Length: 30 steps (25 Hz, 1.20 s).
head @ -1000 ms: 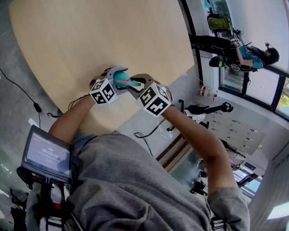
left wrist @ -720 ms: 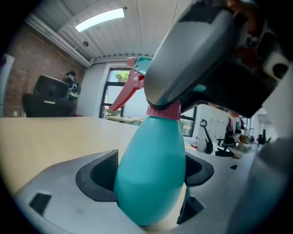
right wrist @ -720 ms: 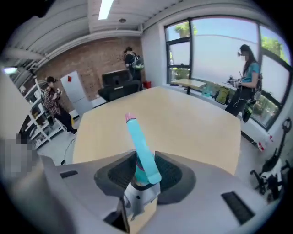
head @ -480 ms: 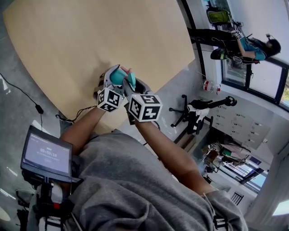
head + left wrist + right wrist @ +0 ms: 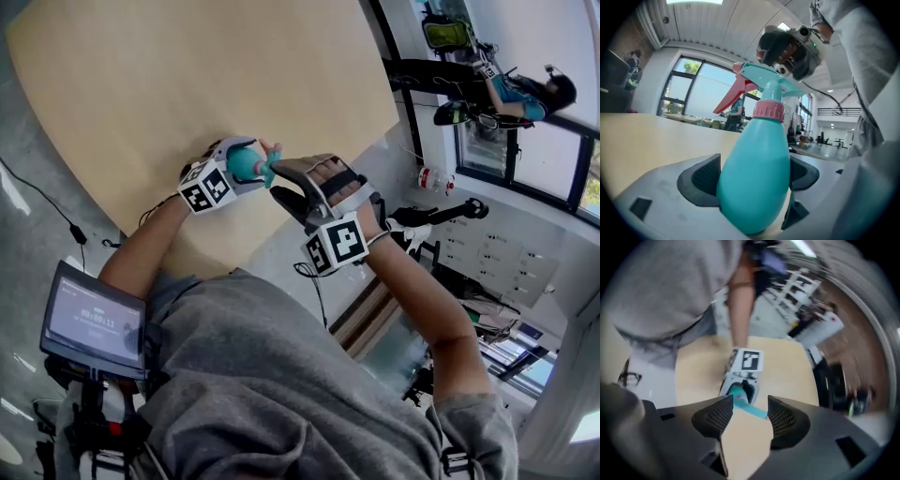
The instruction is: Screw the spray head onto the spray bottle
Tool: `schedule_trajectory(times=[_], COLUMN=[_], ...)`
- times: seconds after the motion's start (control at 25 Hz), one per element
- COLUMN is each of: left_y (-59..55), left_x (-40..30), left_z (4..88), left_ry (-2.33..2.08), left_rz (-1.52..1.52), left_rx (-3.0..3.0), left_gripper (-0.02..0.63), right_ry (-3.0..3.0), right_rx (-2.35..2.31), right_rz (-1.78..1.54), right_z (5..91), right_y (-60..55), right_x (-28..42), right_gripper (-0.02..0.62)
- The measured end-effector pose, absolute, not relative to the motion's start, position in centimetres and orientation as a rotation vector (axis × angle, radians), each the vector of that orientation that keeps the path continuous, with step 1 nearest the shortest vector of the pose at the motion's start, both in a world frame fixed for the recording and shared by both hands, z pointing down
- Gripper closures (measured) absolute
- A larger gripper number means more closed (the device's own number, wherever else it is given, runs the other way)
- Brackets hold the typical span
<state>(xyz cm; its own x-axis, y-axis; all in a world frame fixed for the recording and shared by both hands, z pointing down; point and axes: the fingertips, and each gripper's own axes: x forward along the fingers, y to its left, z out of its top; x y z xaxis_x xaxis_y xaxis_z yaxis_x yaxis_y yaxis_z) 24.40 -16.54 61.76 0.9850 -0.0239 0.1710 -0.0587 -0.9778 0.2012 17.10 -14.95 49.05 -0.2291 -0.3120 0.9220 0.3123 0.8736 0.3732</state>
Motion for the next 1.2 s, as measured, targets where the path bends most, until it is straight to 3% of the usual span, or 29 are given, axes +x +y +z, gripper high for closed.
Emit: schedule_trajectory(times=[0.08, 0.32, 0.4, 0.48, 0.76, 0.96, 1.2], left_y=[-16.2, -16.5, -16.3, -16.1, -16.4, -15.9, -16.6], left_x=[24.2, 24.1, 24.1, 24.2, 24.5, 24.7, 24.1], left_z=[61.7, 61.5, 61.5, 61.5, 61.5, 61.6, 62.9], left_ry=[0.065, 0.139, 0.143, 0.148, -0.126, -0.299, -0.313], left_rz=[0.265, 0.28, 0.279, 0.281, 0.26, 0.305, 0.316], left_rx=[2.929, 2.927, 2.929, 2.935, 2.967, 3.023, 2.957], left_gripper=[0.227, 0.227, 0.227, 0.225, 0.224, 0.225, 0.222], right_ry=[-1.524, -1.35, -1.343, -1.371, -1.554, -1.557, -1.55], right_rx=[-0.335, -0.734, -0.764, -0.687, 0.141, 0.479, 0.438], right_rz=[-0.793, -0.81, -0.766, -0.646, 0.244, 0.427, 0.467], right_z=[50.4, 54.3, 55.0, 55.2, 55.6, 55.4, 56.7], right_y=[-14.7, -15.5, -15.1, -14.9, -15.8, -15.0, -15.9], right_x=[17.7, 18.3, 18.3, 18.2, 18.8, 19.0, 18.5], right_gripper=[0.382, 0.389, 0.468, 0.468, 0.469, 0.468, 0.468])
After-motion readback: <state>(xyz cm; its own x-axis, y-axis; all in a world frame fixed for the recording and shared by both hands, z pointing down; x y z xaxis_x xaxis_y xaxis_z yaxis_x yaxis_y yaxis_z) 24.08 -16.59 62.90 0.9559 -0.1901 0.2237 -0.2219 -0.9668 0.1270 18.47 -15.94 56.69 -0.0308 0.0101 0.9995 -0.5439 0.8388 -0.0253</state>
